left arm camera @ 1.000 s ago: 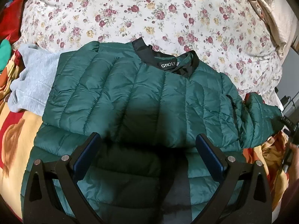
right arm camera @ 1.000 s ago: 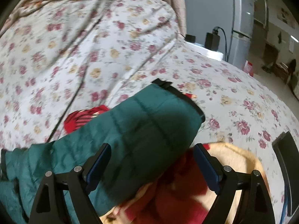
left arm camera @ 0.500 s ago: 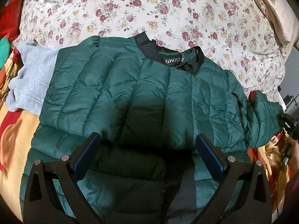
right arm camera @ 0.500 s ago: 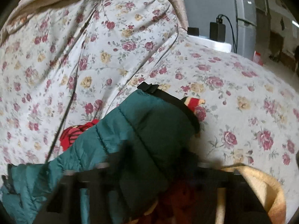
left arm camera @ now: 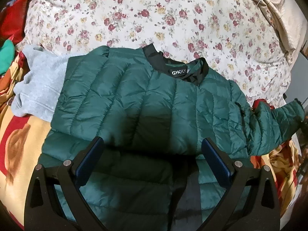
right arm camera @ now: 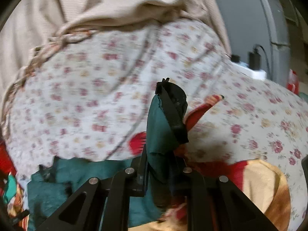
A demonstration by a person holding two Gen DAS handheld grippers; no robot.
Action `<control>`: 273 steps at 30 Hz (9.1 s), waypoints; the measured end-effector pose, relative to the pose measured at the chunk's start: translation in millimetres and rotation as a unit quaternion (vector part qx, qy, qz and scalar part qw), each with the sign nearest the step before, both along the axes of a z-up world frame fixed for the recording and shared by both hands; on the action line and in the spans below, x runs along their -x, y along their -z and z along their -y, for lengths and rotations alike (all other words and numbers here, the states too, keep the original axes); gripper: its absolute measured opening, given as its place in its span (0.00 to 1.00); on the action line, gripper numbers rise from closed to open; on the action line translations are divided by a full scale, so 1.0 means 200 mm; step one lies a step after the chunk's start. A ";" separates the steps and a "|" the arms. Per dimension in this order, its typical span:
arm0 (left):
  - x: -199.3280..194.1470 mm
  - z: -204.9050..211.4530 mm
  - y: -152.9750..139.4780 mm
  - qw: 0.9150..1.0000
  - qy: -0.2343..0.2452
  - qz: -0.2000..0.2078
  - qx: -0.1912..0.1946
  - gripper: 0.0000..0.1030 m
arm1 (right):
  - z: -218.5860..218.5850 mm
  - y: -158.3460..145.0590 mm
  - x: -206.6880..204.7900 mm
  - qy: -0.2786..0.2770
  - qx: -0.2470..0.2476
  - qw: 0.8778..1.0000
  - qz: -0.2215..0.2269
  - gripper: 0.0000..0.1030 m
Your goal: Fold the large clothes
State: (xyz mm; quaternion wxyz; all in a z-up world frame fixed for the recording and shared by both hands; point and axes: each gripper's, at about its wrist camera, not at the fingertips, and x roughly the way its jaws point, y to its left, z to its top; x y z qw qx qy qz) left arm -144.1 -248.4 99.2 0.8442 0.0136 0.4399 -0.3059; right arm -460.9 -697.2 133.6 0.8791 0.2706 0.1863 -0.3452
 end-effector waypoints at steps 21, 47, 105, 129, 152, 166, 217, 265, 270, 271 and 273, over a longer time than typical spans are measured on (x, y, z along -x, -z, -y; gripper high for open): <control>0.00 -0.13 -0.06 1.000 -0.018 0.014 0.000 0.99 | -0.56 -0.21 -0.36 -0.154 0.012 0.988 0.009 0.14; 0.04 -0.09 -0.06 1.000 -0.005 -0.009 0.026 0.99 | -0.77 0.06 -0.58 -0.253 0.003 0.959 -0.126 0.51; 0.29 0.78 -0.25 0.986 0.153 0.034 0.060 0.08 | -0.15 0.07 -0.15 -0.056 -0.015 0.996 -0.070 0.76; -0.35 -0.08 -0.15 0.997 -0.037 0.056 0.030 0.07 | -0.78 0.07 -0.65 -0.233 -0.017 0.969 -0.078 0.76; -0.52 -0.51 0.06 0.993 -0.106 0.020 0.049 0.07 | -1.23 0.39 -1.38 -0.338 0.002 0.931 -0.136 0.79; -0.49 -0.56 -0.01 0.993 -0.106 0.045 0.013 0.55 | -1.31 0.37 -1.40 -0.310 0.008 0.938 -0.154 0.97; -0.55 -0.17 0.26 0.991 -0.069 0.065 -0.097 0.69 | -1.14 0.54 -1.14 -0.205 0.000 0.960 -0.193 0.82; 0.06 -1.00 0.05 0.993 -0.035 0.008 -0.111 0.75 | -1.43 0.40 -0.45 -0.207 -0.081 0.958 -0.183 0.91; 0.15 -1.10 0.09 0.993 -0.020 -0.014 -0.117 0.75 | -1.51 0.40 -0.29 -0.207 -0.092 0.956 -0.186 0.91; 0.16 -1.12 0.10 0.993 -0.019 -0.020 -0.115 0.75 | -1.52 0.40 -0.27 -0.208 -0.093 0.955 -0.188 0.91; 0.19 -1.15 0.12 0.993 -0.018 -0.034 -0.107 0.75 | -1.54 0.40 -0.21 -0.209 -0.098 0.954 -0.194 0.91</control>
